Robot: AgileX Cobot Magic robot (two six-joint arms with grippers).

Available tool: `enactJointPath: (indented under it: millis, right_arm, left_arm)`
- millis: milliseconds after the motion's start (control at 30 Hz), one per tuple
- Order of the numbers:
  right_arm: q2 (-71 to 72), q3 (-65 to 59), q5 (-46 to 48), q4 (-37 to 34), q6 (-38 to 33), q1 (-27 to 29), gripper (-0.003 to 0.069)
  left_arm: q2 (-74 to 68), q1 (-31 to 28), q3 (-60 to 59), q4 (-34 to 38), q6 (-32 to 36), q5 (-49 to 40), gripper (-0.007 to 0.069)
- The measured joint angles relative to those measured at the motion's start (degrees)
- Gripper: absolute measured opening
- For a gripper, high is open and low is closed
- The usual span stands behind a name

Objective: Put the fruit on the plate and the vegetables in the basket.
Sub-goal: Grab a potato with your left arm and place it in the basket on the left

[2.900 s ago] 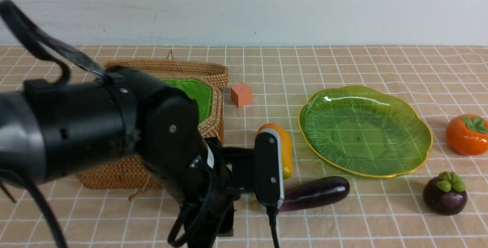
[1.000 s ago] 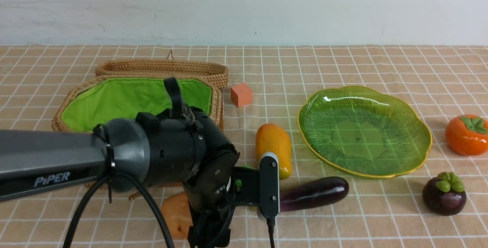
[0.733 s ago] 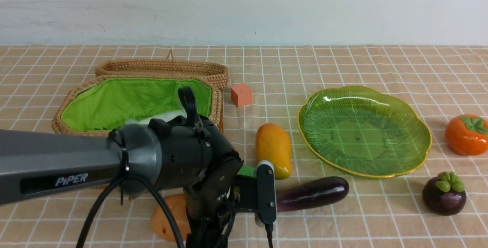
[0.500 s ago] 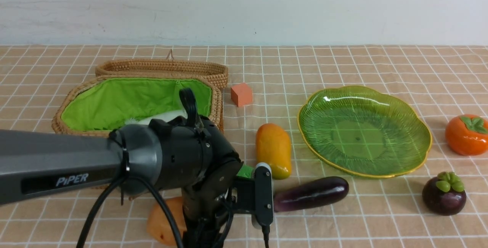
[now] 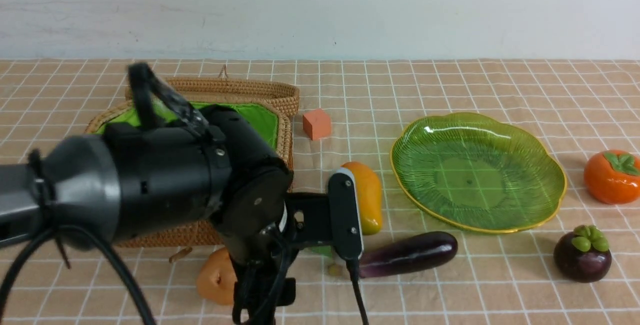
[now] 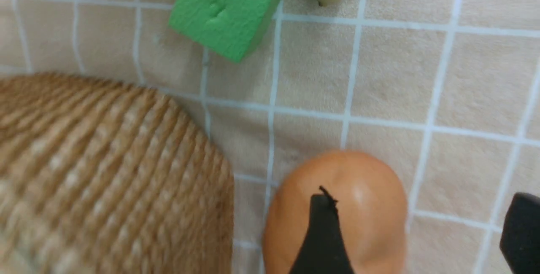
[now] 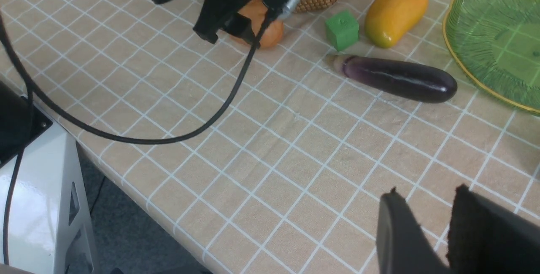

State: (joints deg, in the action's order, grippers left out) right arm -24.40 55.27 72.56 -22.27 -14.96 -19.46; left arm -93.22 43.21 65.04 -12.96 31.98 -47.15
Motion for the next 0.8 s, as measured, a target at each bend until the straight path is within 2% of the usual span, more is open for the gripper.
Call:
enactJointPath:
  millis: [67, 200, 433, 567, 800]
  right_arm:
    - [0.0, 0.0, 0.0, 0.0, 0.0, 0.0, 0.0197]
    - [0.0, -0.04, -0.06, 0.0, -0.08, 0.0, 0.02]
    - [0.0, -0.04, -0.01, 0.0, -0.13, 0.0, 0.0203]
    - [0.0, -0.04, -0.01, 0.0, -0.13, 0.0, 0.0205]
    - [0.0, -0.04, -0.01, 0.0, -0.13, 0.0, 0.0202]
  left_arm:
    - [2.09, -0.3, 0.0, -0.76, -4.31, -2.38, 0.0521]
    - [3.13, -1.18, -0.64, -4.85, -8.74, -3.52, 0.0521]
    - [3.13, -1.24, -5.06, -9.55, -9.47, 0.27, 0.0521]
    - [2.99, -1.24, -8.28, -11.49, -10.31, 7.49, 0.0523]
    - [-0.26, -1.24, -9.29, -13.67, -10.62, 11.89, 0.0563]
